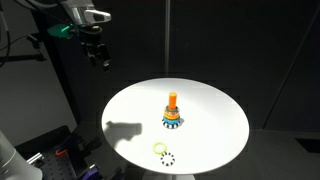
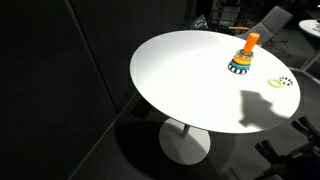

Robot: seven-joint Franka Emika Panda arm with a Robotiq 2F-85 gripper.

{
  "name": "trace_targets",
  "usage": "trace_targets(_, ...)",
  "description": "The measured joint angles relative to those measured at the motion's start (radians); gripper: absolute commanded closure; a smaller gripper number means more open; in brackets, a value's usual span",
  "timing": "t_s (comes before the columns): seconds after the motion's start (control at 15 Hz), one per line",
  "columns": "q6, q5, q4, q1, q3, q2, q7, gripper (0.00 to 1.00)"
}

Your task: Pick up the lime green ring from the table and put it on the ring holder

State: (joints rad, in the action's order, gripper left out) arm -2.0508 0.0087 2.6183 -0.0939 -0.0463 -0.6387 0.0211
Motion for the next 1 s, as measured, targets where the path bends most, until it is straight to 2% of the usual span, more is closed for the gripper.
trace_targets(0.47, -0.102, 0.0, -0.001, 0.068, 0.096, 0.159, -0.052, 0.0)
trace_targets(1.0, -0.259, 0.0, -0.011, 0.134, 0.151, 0.36, -0.088, 0.0)
